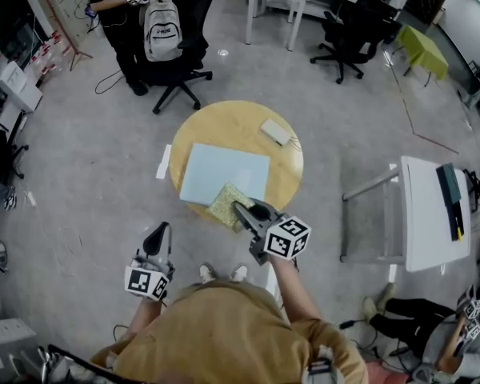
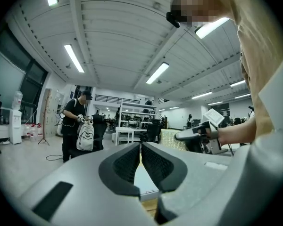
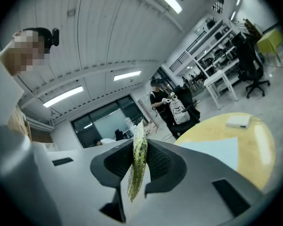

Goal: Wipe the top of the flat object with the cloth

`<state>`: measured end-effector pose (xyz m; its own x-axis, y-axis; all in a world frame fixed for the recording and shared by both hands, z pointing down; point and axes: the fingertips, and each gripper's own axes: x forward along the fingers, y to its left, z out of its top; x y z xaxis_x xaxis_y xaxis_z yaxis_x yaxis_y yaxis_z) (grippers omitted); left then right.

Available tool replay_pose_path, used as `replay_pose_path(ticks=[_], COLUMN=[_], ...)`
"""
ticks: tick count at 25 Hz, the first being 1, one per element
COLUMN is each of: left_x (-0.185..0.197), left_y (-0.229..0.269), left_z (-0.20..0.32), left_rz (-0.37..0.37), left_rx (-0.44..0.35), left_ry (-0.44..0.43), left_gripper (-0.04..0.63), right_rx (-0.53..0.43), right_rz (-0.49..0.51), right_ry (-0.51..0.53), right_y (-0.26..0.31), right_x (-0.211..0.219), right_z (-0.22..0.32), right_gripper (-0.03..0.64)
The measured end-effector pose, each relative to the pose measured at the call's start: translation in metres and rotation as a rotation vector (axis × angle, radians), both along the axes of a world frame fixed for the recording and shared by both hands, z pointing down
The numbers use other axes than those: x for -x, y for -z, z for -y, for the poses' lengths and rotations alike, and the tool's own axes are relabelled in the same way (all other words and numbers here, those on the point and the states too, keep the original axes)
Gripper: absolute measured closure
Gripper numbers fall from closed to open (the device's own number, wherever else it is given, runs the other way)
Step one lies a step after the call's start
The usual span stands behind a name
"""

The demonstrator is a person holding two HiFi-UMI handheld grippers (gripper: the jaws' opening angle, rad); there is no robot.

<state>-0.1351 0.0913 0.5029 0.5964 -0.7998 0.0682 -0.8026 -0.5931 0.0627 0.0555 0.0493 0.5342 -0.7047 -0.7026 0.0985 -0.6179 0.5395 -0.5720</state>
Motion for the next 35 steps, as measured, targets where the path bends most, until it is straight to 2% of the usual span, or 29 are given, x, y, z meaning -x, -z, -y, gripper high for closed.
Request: replay_pose_path(ticks=[5, 10, 16, 20, 27, 35], left_x=[0.004, 0.02, 0.041, 0.039, 0.021, 0.018], left_y=[-0.013, -0.021, -0.032, -0.036, -0.032, -0.031], left_z=[0.004, 0.009, 0.009, 0.011, 0.019, 0.03], left_rz=[0.007, 0.011, 0.009, 0.007, 0.001, -0.018], left_rx=[0.022, 0.045, 0.08, 0.087, 0.055, 0.05], left_ry=[0.024, 0.07, 0.123, 0.138, 0.152, 0.13], left_gripper=[0.58, 0.58, 0.58, 0.58, 0.58, 0.58], right_rx=[0.067, 0.12, 0.12, 0.097, 0.065, 0.049], right_rz=[-0.108, -0.136, -0.136, -0.137, -0.111, -0.096], right_ry=[0.087, 0.163, 0.213, 0.236, 0.245, 0.212], right_y=[-0.058, -0.088, -0.088, -0.081, -0.068, -0.055], right_x=[0.037, 0.076, 0.108, 0.11, 0.095, 0.085], right_z=[0.037, 0.07, 0.088, 0.086, 0.082, 0.081], right_gripper=[0.554, 0.553, 0.554, 0.554, 0.554, 0.554])
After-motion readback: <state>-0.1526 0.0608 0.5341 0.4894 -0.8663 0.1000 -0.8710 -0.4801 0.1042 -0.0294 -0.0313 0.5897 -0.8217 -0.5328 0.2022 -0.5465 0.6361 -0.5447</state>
